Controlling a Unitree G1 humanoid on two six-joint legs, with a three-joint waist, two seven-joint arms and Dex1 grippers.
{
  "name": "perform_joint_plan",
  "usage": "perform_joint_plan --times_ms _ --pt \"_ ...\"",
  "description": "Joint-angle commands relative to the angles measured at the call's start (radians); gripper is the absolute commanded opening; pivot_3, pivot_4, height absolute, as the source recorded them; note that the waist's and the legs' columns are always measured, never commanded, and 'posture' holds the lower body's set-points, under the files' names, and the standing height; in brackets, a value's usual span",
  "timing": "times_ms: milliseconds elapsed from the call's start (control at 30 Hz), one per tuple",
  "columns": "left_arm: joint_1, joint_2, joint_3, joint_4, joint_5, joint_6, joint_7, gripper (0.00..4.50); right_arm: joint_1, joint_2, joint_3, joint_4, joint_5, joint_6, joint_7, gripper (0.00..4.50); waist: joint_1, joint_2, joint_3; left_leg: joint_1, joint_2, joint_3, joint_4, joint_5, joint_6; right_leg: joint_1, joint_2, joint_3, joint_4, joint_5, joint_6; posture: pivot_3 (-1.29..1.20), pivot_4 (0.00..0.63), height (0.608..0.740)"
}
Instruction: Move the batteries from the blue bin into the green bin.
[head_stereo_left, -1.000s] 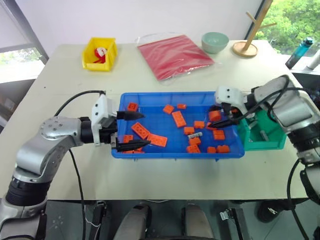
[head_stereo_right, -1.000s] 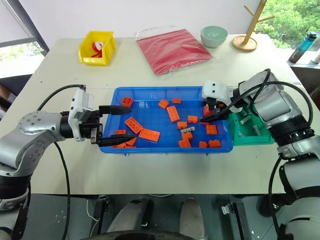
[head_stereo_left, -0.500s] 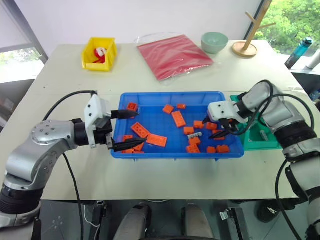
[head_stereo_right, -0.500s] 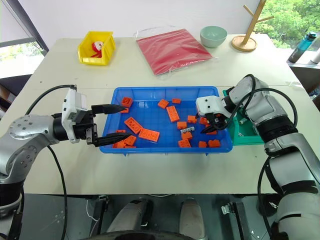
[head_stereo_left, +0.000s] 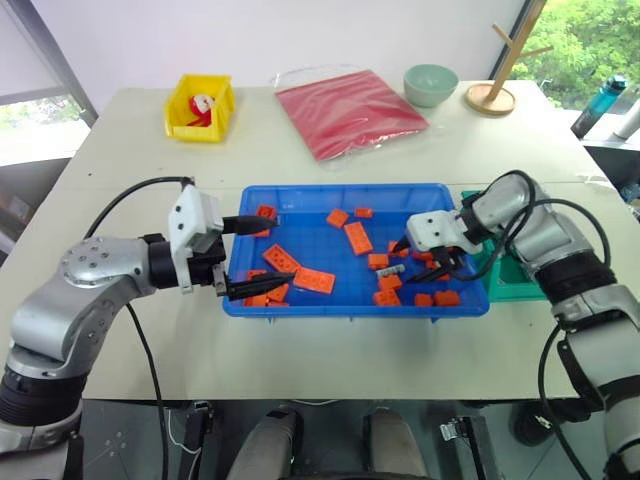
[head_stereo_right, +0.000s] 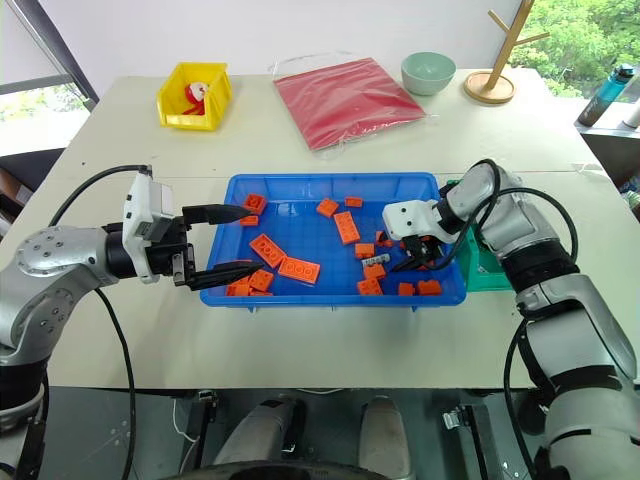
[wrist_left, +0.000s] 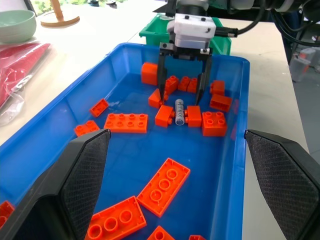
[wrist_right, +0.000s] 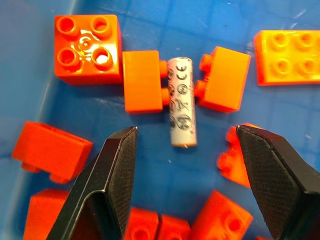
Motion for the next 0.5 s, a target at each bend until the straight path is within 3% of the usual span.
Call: perform_joint_plan --times_ms 33,100,200,333,367,500 --pt "-0.023 0.011 0.016 -0.011 -0.005 -0.011 0.0 4.5 -0.008 0.005 -0.023 0.003 -0.022 -0.033 -0.019 3.21 0.0 0.0 0.0 0.0 0.0 0.0 0.0 0.0 0.0 0.0 0.0 0.0 0.0 0.0 0.0 0.0 0.15 0.717" --pt "-0.027 0.011 0.016 -0.009 -0.004 -0.011 0.001 4.5 -0.005 0.011 -0.017 0.009 -0.028 -0.041 -0.017 3.21 0.0 0.0 0.0 0.0 0.0 0.0 0.0 0.0 0.0 0.0 0.0 0.0 0.0 0.0 0.0 0.0 0.15 0.717" --pt "-0.027 0.011 0.018 -0.011 -0.003 -0.011 0.003 4.5 -0.002 0.02 -0.015 0.011 -0.036 -0.043 -0.016 2.37 0.0 0.0 0.0 0.0 0.0 0.0 0.0 0.0 0.0 0.0 0.0 0.0 0.0 0.0 0.0 0.0 0.15 0.717" --pt "-0.028 0.011 0.019 -0.011 0.0 -0.012 0.007 4.5 -0.009 0.04 -0.013 0.034 -0.054 -0.047 -0.026 0.34 -0.001 0.0 0.0 0.0 0.0 0.0 0.0 0.0 0.0 0.0 0.0 0.0 0.0 0.0 0.0 0.0 0.15 0.717" --pt "-0.028 0.01 0.02 -0.011 0.001 -0.013 0.008 4.5 -0.009 0.042 -0.012 0.035 -0.056 -0.046 -0.023 0.01 -0.001 0.0 0.0 0.0 0.0 0.0 0.0 0.0 0.0 0.0 0.0 0.0 0.0 0.0 0.0 0.0 0.15 0.717" --pt "-0.029 0.01 0.022 -0.009 0.003 -0.016 0.012 4.5 0.0 0.042 -0.014 0.014 -0.048 -0.024 -0.006 0.02 -0.001 0.0 0.0 0.0 0.0 0.0 0.0 0.0 0.0 0.0 0.0 0.0 0.0 0.0 0.0 0.0 0.15 0.717"
